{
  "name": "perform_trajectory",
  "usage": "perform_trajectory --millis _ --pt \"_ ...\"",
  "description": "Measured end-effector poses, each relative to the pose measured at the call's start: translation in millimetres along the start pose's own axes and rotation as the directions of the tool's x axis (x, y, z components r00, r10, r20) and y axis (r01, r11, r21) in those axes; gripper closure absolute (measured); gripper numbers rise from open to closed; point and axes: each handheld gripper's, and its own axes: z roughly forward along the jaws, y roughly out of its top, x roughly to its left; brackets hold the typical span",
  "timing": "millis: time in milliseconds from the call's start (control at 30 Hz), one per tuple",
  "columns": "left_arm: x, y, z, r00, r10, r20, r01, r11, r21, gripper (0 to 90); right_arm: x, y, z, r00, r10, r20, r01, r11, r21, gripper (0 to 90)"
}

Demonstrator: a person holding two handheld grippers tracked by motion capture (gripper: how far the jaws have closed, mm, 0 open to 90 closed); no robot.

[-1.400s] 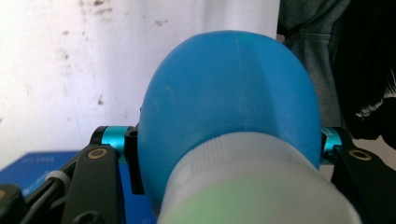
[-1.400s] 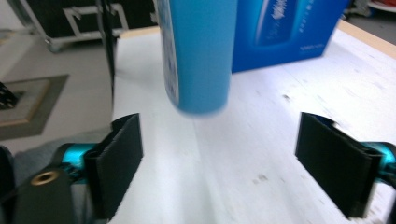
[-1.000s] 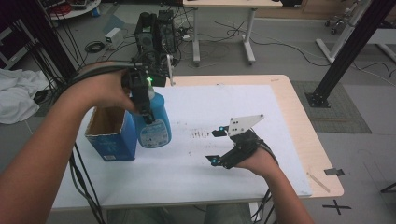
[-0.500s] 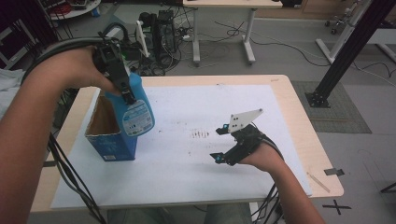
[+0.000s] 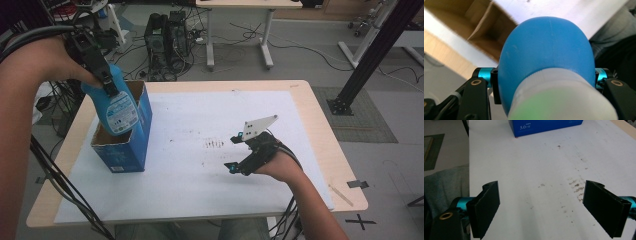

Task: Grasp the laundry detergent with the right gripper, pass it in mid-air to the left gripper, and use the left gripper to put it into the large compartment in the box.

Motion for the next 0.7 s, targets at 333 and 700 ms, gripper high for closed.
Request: perform_trajectory --millis 333,700 --pt "29.2 -3.6 5.4 0.9929 -0.118 0.008 0.118 0.993 0.002 39.2 -3.7 0.6 -5.2 0.9998 0.008 0.018 -0.008 1.0 0.012 13.3" --pt "52.0 -6.2 31.3 0.9824 -0.187 0.008 0.186 0.982 0.029 39.1 -4.0 1.9 -12.6 0.9999 -0.008 0.015 0.007 0.999 0.052 13.3"
